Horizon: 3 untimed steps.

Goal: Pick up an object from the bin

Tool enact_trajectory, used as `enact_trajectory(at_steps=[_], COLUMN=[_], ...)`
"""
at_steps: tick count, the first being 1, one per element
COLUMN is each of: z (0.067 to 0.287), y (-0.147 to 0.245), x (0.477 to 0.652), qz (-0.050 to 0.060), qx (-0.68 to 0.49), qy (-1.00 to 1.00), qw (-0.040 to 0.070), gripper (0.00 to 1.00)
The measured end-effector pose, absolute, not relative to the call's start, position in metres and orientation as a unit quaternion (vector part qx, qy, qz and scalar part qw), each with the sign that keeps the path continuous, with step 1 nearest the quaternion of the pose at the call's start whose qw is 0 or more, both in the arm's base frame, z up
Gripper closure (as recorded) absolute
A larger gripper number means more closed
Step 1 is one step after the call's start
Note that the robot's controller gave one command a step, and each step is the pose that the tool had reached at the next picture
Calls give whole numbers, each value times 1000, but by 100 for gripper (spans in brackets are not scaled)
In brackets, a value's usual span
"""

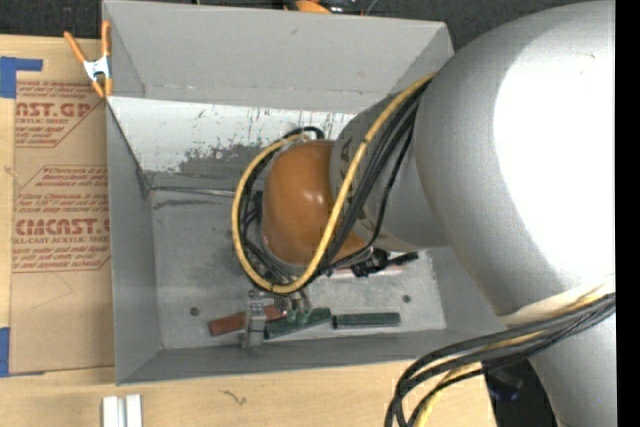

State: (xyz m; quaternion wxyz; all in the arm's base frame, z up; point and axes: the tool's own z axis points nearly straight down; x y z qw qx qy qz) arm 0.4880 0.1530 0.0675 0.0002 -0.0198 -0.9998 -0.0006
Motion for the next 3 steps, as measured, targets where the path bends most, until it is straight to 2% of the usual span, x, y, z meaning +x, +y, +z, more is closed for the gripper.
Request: enact_trajectory(at_steps=[1, 2, 3], z=[71, 70, 144], y=[106, 106, 107], x=[481, 479, 480], qz=[-1, 0, -1], qx=[-99, -98, -97], qy=[-995, -995, -995], qw=[-4, 0, -3], gripper=[0, 100, 100])
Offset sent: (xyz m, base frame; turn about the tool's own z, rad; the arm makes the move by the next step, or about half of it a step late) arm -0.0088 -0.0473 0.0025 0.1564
